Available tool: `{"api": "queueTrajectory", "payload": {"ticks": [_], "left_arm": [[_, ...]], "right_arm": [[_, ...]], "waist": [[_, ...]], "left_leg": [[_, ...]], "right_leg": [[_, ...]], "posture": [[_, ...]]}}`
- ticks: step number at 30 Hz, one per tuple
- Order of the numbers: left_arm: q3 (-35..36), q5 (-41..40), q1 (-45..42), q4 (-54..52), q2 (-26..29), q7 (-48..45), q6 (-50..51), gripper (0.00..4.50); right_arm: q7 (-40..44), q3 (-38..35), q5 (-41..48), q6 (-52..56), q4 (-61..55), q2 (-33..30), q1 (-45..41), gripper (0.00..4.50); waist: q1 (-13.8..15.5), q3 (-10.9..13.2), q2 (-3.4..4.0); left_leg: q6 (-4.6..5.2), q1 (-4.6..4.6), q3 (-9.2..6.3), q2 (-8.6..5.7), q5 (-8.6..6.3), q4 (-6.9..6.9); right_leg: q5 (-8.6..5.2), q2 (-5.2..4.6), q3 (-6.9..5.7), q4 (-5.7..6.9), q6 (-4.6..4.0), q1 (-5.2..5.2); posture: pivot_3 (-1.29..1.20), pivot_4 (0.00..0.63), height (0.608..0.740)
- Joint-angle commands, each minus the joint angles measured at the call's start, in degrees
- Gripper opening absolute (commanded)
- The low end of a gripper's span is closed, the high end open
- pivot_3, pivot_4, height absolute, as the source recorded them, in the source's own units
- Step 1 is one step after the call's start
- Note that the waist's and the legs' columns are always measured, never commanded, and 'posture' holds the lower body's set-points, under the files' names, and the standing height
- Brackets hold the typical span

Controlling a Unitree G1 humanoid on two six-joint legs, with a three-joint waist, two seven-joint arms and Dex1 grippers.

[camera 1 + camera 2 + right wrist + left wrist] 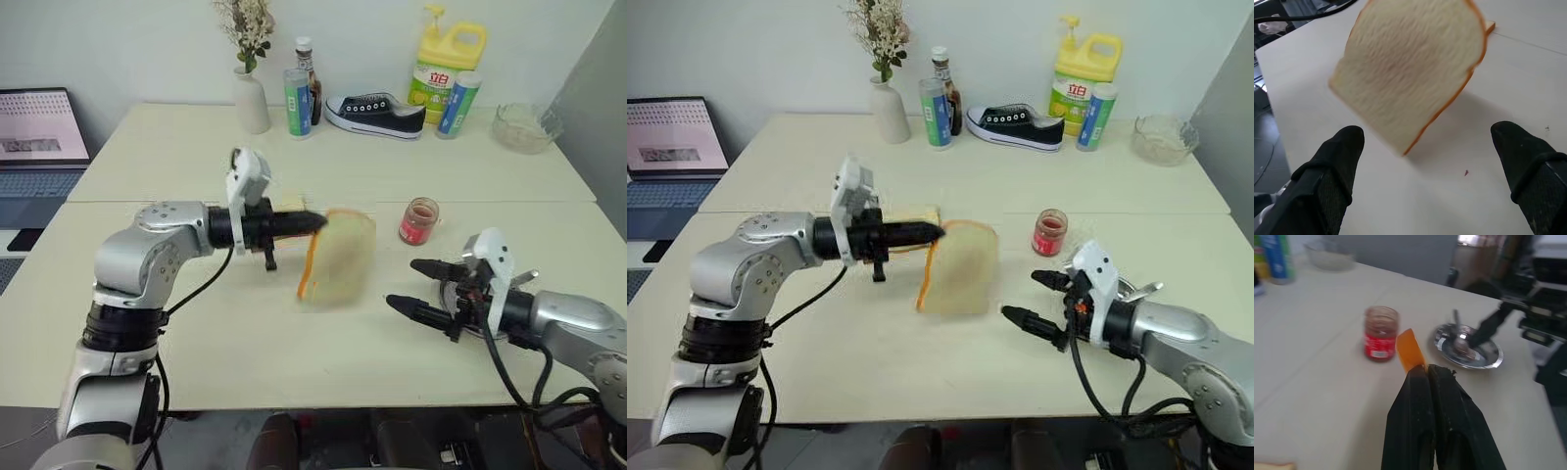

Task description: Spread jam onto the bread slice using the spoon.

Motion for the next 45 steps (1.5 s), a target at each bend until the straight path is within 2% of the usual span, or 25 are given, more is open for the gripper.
{"api": "queueTrajectory", "payload": {"ticks": [1, 5, 13, 16, 25, 28, 30, 35, 40, 45], "left_arm": [[-6.71, 8.17, 2.18, 2.98, 0.06, 0.04, -7.79, 0.03], [-11.52, 18.36, 2.02, 12.92, -3.22, 3.57, -21.09, 0.03], [-9.11, 24.78, -4.17, 27.99, -10.8, 12.04, -32.41, 0.03], [-8.4, 25.2, -5.07, 30.69, -12.23, 13.31, -33.7, 0.03], [-8.64, 24.23, -3.42, 29.66, -14.03, 10.87, -33.35, 0.03], [-8.52, 24.01, -3.23, 29.24, -14.66, 10.37, -32.77, 0.66], [-8.13, 24.3, -3.37, 29.33, -14.5, 10.3, -32.48, 1.24], [-6.71, 23.19, -3.65, 27.17, -12.54, 7.94, -29.91, 2.88], [-6.52, 25.15, -4.89, 26.66, -8.67, 5.35, -33.43, 4.37], [-4.57, 17.37, -4.37, 16.71, -7.1, -1.39, -27.18, 4.44]], "right_arm": [[-0.27, -1.56, 3.53, 0.36, -2.7, -1.25, 1.69, 4.5], [-2.34, -0.69, 4.56, -0.34, -3.14, -0.88, 2.57, 4.5], [-4.02, 0.3, 3.86, -2.13, -2.73, -0.95, 3.06, 4.5], [-4.24, 0.71, 3.72, -2.62, -2.45, -1.09, 2.99, 4.5], [-4.73, 0.75, 3.55, -3.39, -2.07, -1.46, 3.27, 4.5], [-5.14, 0.75, 3.7, -3.44, -2.3, -1.36, 3.45, 4.5], [-5.52, 0.54, 3.94, -3.4, -2.45, -1.4, 3.62, 4.5], [-6.26, -1.58, 4.74, -3.37, -2.99, -2.13, 5.43, 4.5], [-7.65, -8.18, 5.64, -3.46, -2.72, -3.42, 9.59, 4.5], [-7.32, -18.44, 5.74, -4.16, -0.45, -4.46, 16.49, 4.5]], "waist": [[0.09, 0.0, 0.0], [0.25, 0.01, -0.01], [0.36, 0.01, -0.02], [0.29, 0.01, -0.02], [0.3, 0.01, -0.02], [0.3, 0.01, -0.02], [0.27, 0.01, -0.02], [0.26, 0.01, -0.02], [0.31, 0.01, -0.02], [0.47, 0.01, -0.02]], "left_leg": [[0.0, -0.01, 0.02, 0.0, 0.0, 0.01], [0.01, -0.05, 0.08, -0.02, 0.01, 0.08], [0.02, -0.26, 0.05, -0.03, 0.01, 0.09], [0.02, -0.25, 0.05, -0.03, 0.01, 0.08], [0.02, -0.26, 0.03, -0.03, 0.01, 0.08], [0.02, -0.26, 0.03, -0.03, 0.01, 0.08], [0.02, -0.25, 0.03, -0.03, 0.01, 0.08], [0.02, -0.24, 0.02, -0.02, 0.01, 0.07], [0.02, -0.26, 0.02, -0.02, 0.01, 0.08], [0.01, -0.28, 0.02, -0.02, 0.01, 0.08]], "right_leg": [[0.0, 0.0, 0.02, -0.01, 0.01, -0.01], [0.0, 0.01, 0.08, -0.04, 0.01, -0.03], [0.04, 0.01, 0.04, -0.11, -0.04, -0.12], [0.04, 0.01, 0.04, -0.1, -0.04, -0.12], [0.04, 0.01, 0.02, -0.09, -0.04, -0.13], [0.04, 0.01, 0.02, -0.09, -0.04, -0.13], [0.04, 0.01, 0.02, -0.09, -0.04, -0.13], [0.04, 0.02, 0.02, -0.07, -0.04, -0.13], [0.04, 0.01, 0.01, -0.07, -0.04, -0.13], [0.04, -0.01, 0.01, -0.1, -0.04, -0.11]], "posture": [[0.0, 0.15, 0.74], [0.0, 0.15, 0.74], [0.0, 0.15, 0.74], [0.0, 0.15, 0.74], [0.0, 0.15, 0.74], [0.0, 0.15, 0.74], [0.0, 0.15, 0.74], [0.0, 0.15, 0.74], [0.0, 0.15, 0.74], [0.0, 0.15, 0.74]]}}
